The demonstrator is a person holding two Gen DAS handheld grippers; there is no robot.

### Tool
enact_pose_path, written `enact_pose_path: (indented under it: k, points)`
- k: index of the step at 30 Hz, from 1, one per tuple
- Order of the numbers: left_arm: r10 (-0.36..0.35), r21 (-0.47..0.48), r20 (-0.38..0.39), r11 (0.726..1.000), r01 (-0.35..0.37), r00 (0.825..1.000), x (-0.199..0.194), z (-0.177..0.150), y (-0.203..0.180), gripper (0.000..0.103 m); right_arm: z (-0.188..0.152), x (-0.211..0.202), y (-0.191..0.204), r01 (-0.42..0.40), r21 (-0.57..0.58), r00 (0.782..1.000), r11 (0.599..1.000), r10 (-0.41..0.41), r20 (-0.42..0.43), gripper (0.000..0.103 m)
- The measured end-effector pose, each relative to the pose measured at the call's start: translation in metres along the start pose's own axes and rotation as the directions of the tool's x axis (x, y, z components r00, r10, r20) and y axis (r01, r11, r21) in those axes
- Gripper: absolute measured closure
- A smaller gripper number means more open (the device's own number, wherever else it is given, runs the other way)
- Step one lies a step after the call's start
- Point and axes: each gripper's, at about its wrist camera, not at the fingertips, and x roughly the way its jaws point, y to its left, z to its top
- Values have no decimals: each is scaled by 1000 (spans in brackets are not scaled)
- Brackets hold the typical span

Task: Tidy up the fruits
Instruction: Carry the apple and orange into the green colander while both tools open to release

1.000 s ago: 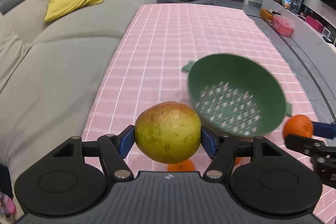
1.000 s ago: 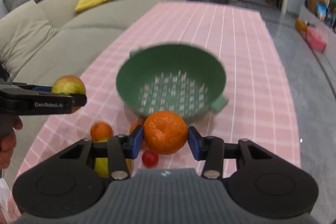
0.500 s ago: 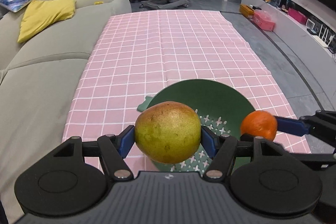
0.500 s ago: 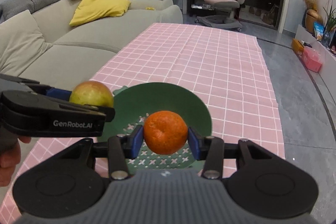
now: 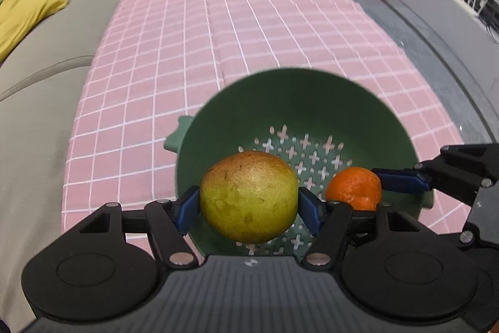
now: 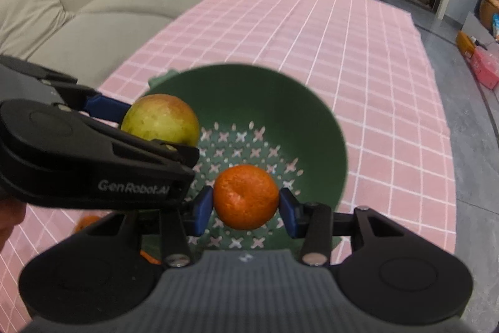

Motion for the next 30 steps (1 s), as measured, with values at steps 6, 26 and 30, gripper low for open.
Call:
enact_pose_path:
  k: [6,26,30]
  points:
    - [-6,36,-40,999,7,999,10,-1,0,27,-1,14,4,-5,-30,998,1000,3,-55,60]
    - [-136,158,-191,973,167,972,14,0,-21,26,-21,3,-1,16,1,958,1000,-15,-288,60]
    - [-127,162,-219,973,164,967,19,4,-19,26,-12,6,3,3,-25,959,1000,-10,-283,59]
